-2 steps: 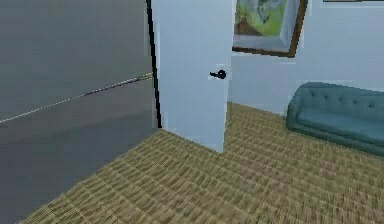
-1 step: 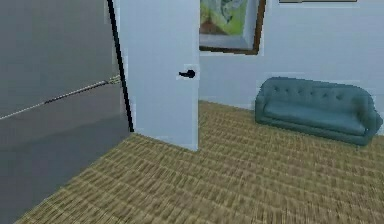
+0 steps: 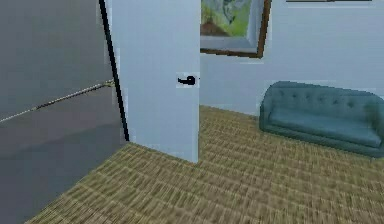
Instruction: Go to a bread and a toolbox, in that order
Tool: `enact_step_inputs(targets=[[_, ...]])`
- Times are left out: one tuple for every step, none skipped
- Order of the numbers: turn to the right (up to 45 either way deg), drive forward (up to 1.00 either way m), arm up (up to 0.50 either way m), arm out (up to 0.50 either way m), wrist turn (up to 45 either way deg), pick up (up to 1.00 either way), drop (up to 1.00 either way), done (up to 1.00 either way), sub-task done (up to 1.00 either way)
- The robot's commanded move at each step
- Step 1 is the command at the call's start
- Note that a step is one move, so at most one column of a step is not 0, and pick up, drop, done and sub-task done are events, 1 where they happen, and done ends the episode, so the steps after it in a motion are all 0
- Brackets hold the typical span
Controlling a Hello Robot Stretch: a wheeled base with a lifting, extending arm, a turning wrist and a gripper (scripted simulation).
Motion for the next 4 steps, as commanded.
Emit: enact_step_inputs(targets=[[-9.0,0.0,0.0,0.0,0.0,0.0,0.0,0.0,0.0],[0.0,0.1,0.0,0.0,0.0,0.0,0.0,0.0,0.0],[-27.0,0.0,0.0,0.0,0.0,0.0,0.0,0.0,0.0],[-3.0,0.0,0.0,0.0,0.0,0.0,0.0,0.0,0.0]])
